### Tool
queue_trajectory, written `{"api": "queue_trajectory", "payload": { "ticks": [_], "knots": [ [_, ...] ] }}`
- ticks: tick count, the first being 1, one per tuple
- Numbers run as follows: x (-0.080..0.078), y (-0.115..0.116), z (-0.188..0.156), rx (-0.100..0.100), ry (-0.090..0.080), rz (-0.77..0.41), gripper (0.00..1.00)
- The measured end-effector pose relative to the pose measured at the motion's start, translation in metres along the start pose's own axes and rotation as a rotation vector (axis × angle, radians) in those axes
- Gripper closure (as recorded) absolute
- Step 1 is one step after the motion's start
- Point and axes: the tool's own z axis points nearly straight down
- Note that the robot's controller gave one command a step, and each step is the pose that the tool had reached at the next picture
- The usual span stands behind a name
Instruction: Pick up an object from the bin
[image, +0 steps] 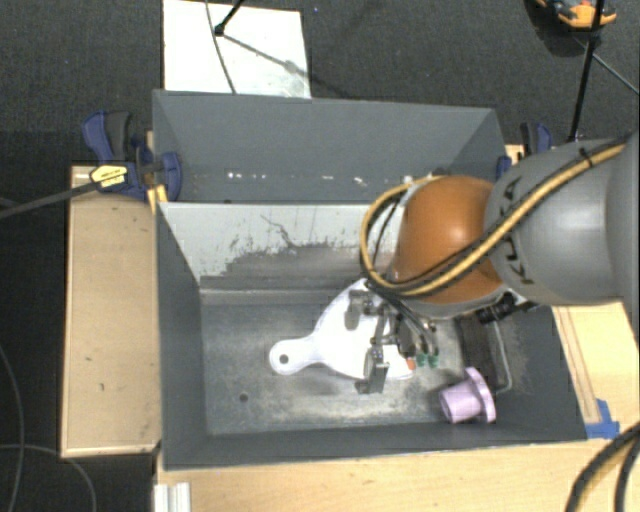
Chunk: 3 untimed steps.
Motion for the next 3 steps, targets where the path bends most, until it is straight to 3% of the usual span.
{"api": "queue_trajectory", "payload": {
  "ticks": [1, 2, 3],
  "knots": [
    [-0.002, 0.000, -0.004, -0.001, -0.007, 0.002, 0.00],
    [-0.005, 0.011, 0.057, 0.001, 0.000, 0.254, 1.00],
    [-0.005, 0.011, 0.057, 0.001, 0.000, 0.255, 1.00]
  ]
}}
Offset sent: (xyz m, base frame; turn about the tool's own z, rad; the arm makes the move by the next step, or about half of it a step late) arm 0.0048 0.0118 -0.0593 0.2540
